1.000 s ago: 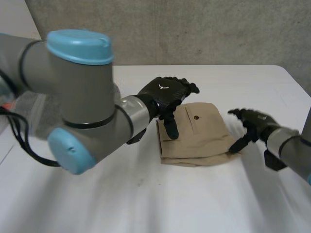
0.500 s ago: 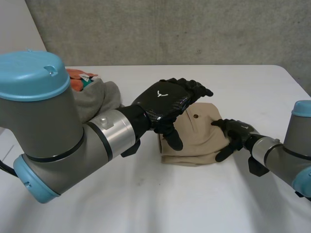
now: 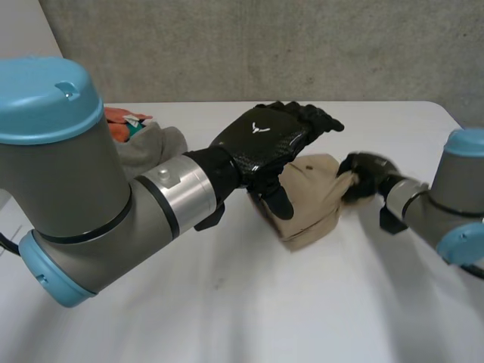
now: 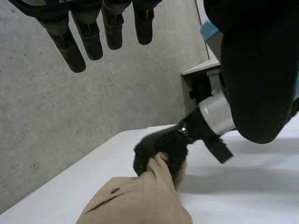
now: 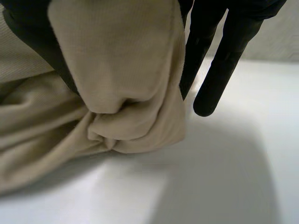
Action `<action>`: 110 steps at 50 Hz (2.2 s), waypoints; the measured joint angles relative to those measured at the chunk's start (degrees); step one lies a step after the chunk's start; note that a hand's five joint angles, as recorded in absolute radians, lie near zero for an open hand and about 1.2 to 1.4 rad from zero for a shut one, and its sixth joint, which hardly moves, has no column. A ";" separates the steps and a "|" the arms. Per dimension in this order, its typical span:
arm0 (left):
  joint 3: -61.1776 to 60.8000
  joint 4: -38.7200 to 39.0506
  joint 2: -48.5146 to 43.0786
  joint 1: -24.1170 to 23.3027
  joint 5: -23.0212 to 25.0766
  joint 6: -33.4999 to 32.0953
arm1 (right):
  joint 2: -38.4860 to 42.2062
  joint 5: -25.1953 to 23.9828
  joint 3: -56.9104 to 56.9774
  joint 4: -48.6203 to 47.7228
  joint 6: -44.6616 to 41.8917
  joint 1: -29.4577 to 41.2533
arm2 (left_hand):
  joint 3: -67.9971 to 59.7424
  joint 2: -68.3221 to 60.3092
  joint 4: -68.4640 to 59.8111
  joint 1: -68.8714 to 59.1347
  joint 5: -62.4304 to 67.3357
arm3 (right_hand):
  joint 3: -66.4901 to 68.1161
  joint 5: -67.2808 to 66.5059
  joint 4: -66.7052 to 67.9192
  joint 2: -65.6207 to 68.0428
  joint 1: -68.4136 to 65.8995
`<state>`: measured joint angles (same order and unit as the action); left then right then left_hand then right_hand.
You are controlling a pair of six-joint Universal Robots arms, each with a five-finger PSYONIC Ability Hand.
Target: Fold the laundry.
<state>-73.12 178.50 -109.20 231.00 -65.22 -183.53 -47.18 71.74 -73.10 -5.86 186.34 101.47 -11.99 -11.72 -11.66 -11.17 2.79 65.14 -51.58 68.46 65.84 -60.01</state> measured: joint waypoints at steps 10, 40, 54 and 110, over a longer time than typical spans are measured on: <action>4.20 -0.16 -0.58 -1.82 -0.07 0.64 | 10.84 9.66 24.77 -0.55 5.98 -11.51 | 0.00 0.00 0.00 0.00 0.00 | 0.53 -1.76 0.05 0.00 -1.17; 7.08 -0.35 -0.62 -4.33 -0.14 3.79 | 33.22 18.72 58.10 10.40 5.86 -24.50 | 0.00 0.00 0.00 0.00 0.00 | -30.68 26.64 -33.32 -32.12 23.24; 7.51 -0.22 -0.77 -4.42 -0.65 3.76 | 17.84 28.63 45.24 14.05 -18.20 -25.44 | 0.00 0.00 0.00 0.00 0.00 | -53.02 49.08 -56.27 -53.62 46.73; 12.35 8.39 -4.90 9.61 -16.24 -5.01 | -31.06 -1.20 -28.61 -9.29 -44.24 -7.79 | -55.89 -56.39 -56.91 -54.10 51.43 | -53.02 49.09 -56.27 -53.62 46.73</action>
<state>-60.77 186.89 -114.10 240.61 -81.46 -188.54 -78.23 70.55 -101.71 -15.15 142.10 93.68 -67.88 -68.11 -68.57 -65.27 54.22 12.12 -2.49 12.19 12.22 -13.27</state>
